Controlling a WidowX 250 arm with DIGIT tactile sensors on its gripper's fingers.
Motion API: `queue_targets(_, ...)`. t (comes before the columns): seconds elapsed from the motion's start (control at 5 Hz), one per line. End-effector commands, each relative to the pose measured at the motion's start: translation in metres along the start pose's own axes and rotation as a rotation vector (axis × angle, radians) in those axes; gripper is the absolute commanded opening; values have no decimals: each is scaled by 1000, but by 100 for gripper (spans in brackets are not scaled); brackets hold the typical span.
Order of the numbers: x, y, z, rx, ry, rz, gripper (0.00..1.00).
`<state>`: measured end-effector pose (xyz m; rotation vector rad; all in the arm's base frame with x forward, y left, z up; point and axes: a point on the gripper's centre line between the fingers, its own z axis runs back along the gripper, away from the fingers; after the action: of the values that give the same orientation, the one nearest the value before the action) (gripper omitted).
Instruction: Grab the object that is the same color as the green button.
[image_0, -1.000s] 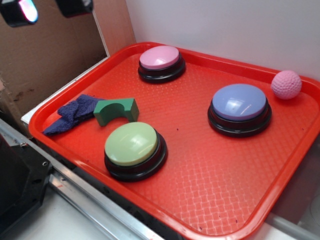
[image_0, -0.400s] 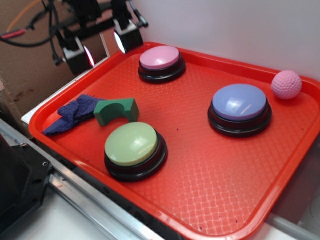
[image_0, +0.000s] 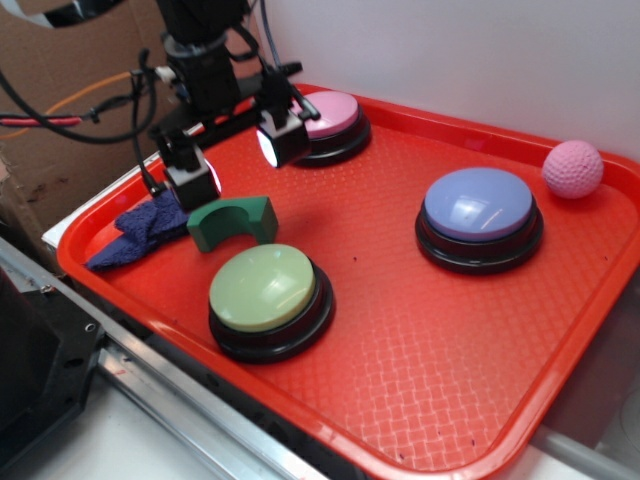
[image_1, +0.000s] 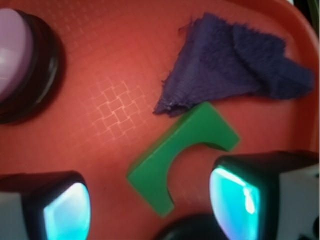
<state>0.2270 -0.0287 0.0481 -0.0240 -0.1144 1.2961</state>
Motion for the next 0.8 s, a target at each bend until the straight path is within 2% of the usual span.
queue_targets(0.0,3,4,-19,7,-22,5,100)
queue_targets(0.2,2,4,-25,6,-38,3,100)
queue_targets(0.4,3,4,-28,5,-60,16,28)
queue_targets(0.6,8,2,-28,9,-49,-22,0)
